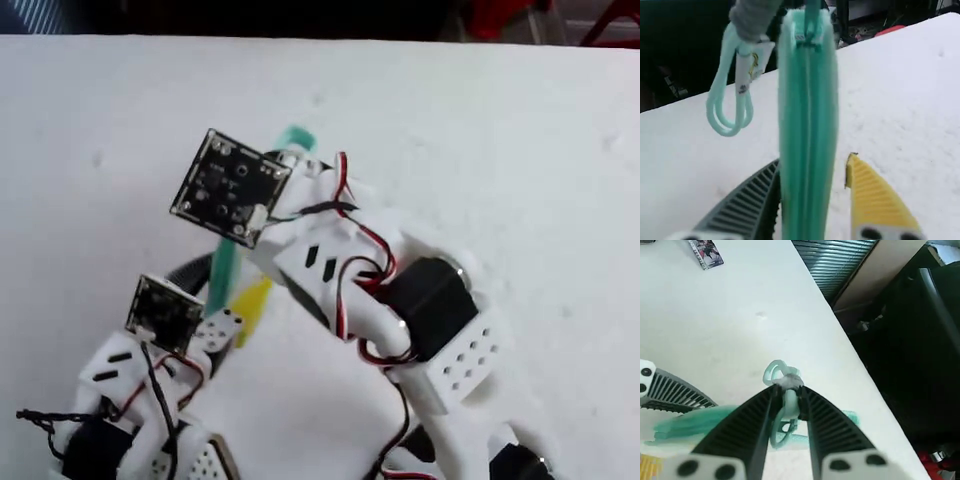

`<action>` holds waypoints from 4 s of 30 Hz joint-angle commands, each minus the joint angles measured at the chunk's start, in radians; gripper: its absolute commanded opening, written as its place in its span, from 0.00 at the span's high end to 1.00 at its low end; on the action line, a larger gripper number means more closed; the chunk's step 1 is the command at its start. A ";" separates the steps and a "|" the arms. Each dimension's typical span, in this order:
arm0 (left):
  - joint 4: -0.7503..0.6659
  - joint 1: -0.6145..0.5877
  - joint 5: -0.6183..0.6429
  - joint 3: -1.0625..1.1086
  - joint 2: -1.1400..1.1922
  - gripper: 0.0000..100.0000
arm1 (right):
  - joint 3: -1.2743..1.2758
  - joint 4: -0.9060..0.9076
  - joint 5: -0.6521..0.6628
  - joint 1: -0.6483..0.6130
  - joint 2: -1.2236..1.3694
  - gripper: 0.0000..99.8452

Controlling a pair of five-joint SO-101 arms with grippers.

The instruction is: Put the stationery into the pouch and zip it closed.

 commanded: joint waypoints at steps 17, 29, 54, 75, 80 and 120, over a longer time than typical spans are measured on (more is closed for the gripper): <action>0.018 0.013 -0.014 -0.114 0.002 0.98 | 0.175 -0.145 -0.068 0.019 -0.101 0.98; 0.012 0.013 -0.015 -0.077 0.002 0.98 | 0.362 -0.414 -0.066 0.120 -0.101 0.98; 0.009 0.013 -0.021 -0.054 0.002 0.98 | 0.262 -0.305 -0.241 0.173 -0.220 0.97; -0.006 0.013 -0.023 -0.023 0.002 0.98 | -0.489 0.447 -0.684 -0.097 0.237 0.75; -0.005 0.013 -0.023 -0.023 0.002 0.98 | -0.489 0.430 -0.681 -0.104 0.237 0.75; -0.005 0.012 -0.025 -0.021 0.002 0.98 | -0.431 0.331 -0.428 -0.101 0.404 0.99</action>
